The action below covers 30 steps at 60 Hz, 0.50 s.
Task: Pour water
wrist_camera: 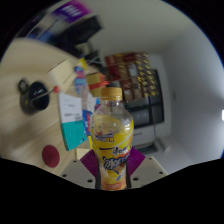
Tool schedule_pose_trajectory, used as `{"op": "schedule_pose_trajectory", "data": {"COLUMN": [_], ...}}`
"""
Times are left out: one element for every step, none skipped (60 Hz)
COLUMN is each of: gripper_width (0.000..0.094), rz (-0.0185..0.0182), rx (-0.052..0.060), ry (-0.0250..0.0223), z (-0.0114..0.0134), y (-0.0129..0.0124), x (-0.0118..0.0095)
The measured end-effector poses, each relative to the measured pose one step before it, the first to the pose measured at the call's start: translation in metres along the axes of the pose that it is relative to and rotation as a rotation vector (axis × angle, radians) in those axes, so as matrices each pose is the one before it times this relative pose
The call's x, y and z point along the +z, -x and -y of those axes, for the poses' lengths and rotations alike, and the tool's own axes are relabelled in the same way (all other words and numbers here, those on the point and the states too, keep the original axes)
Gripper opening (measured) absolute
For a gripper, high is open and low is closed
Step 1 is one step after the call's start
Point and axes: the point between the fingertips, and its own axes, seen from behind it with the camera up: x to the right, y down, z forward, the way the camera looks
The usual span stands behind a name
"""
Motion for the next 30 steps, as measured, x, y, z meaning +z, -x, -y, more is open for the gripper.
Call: {"op": "schedule_pose_trajectory", "data": {"gripper_width": [0.0339,0.0340,0.0341,0.0344,0.0342,0.0342,0.0342,0.0342,0.0343,0.0341,0.0346,0.0344,0.0345,0.0346,0.0347,0.0347,0.0345,0.0342,0.0348,0.0344,0.0342,0.0342,0.0342,0.0345,0.0343,0.0344,0.0343,0.0342,0.0343,0.0341], "rz": [0.01394,-0.00624,0.00341,0.00245,0.00208,0.00115,-0.00306,-0.00390,-0.00392,-0.00046,0.00428,0.00068,0.00751,0.00460,0.00383,0.00086,-0.00271,-0.00903,-0.00041,-0.00237,0.00005,-0.00099,0.00399,0.01412,0.00613,0.00428,0.00167,-0.00032,-0.00334,-0.00372], "rx": [-0.0688,-0.0662,-0.0639,-0.0582,-0.0543,-0.0523,-0.0552,-0.0533,-0.0521,-0.0483,-0.0414,-0.0381,-0.0406,-0.0298,-0.0292,-0.0273,-0.0262,-0.0172,-0.0323,-0.0228,-0.0188,-0.0030,-0.0103,-0.0160,-0.0051,-0.0045,-0.0055,-0.0049,-0.0006,-0.0011], "ry": [-0.00801,0.00641,0.00154,-0.00485,-0.00515,-0.00392,-0.00598,0.00175,0.00414,0.00428,-0.00640,-0.00069,-0.00379,-0.00370,-0.00167,0.00063,0.00187,0.00480,0.00195,0.00363,0.00326,0.00771,0.00485,-0.00321,0.00084,0.00015,0.00046,-0.00027,-0.00441,-0.00232], "z": [-0.01070,0.00558,0.00480,0.00357,0.00555,0.00844,0.00161,0.00255,0.00138,0.00541,-0.00055,0.00100,-0.01164,0.00172,0.00044,0.00012,-0.00083,0.01298,-0.01592,-0.00165,-0.00159,0.02306,-0.00080,-0.02775,-0.00002,-0.00022,-0.00033,-0.00054,-0.00233,-0.00063], "y": [-0.00684,0.00211,0.00517,0.00019,0.00483,0.00828,-0.00179,0.00237,0.00133,0.00616,0.00118,0.00101,-0.00879,0.00269,0.00111,0.00111,-0.00021,0.00735,-0.00865,-0.00022,0.00036,0.00855,0.00154,-0.00788,0.00107,0.00107,0.00087,0.00046,0.00390,0.00024], "x": [-0.00500,-0.00523,-0.00130,-0.00292,-0.00136,0.00067,-0.00209,-0.00140,-0.00127,0.00037,0.00806,-0.00185,-0.00878,-0.00190,-0.00123,-0.00184,-0.00194,0.00497,-0.00875,-0.00165,-0.00139,0.00487,-0.00262,-0.00630,-0.00030,-0.00107,-0.00170,-0.00207,-0.01033,-0.00321]}}
